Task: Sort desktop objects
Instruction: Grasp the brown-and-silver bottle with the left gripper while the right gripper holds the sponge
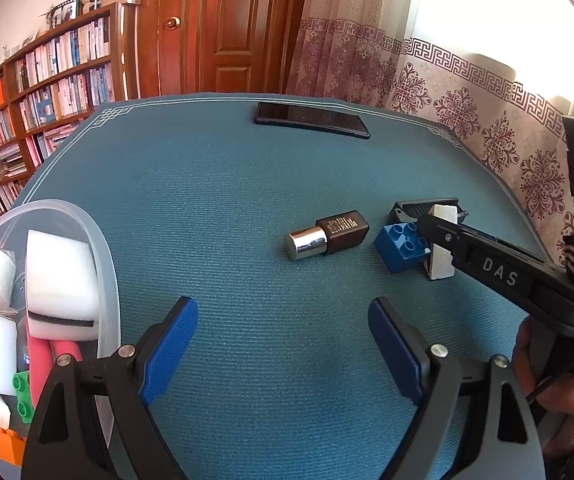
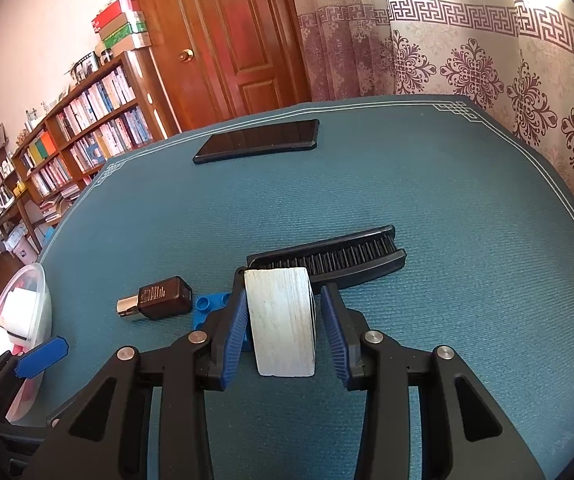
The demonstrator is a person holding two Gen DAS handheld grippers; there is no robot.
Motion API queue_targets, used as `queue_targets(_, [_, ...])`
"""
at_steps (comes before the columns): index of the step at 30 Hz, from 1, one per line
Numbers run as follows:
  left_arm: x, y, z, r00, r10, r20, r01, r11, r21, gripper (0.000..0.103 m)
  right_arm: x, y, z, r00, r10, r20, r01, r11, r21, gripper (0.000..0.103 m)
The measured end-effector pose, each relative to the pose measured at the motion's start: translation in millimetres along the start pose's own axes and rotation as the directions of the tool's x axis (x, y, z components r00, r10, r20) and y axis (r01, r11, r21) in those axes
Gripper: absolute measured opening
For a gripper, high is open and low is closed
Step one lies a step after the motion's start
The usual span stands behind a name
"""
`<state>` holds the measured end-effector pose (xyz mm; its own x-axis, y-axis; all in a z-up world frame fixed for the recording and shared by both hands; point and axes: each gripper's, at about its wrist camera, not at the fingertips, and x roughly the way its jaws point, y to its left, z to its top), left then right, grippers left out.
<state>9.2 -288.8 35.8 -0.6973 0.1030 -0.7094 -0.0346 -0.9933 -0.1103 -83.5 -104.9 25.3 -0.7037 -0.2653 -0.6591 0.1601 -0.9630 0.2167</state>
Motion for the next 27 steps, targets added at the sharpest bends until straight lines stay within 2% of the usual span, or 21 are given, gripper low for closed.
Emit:
queue_targets(5, [1,-1,-1,1.0,0.012,-0.001,-0.012,1.0,0.009,0.09,-2,0,-1,1.0,-0.004,0.001,0.004,1.0,-0.008,0.04])
queue_targets(7, [1,-1,-1,1.0,0.012,0.0,-0.012,1.0,0.01,0.09,-4,0,-2,1.0,-0.004,0.0,0.004,1.0,-0.011,0.035])
queue_targets(19, [7,0,8,1.0,0.008,-0.015,-0.008,1.0,-0.001,0.09,-29,-21,-11,0.999,-0.037,-0.003,0.037,0.999,0.014,0.035])
queue_targets(27, [24,-13,26,1.0,0.02,-0.023,-0.019,0.999,0.033,0.09,-38,-36,-20,0.999,-0.053,0.002,0.053,0.998,0.038,0.035])
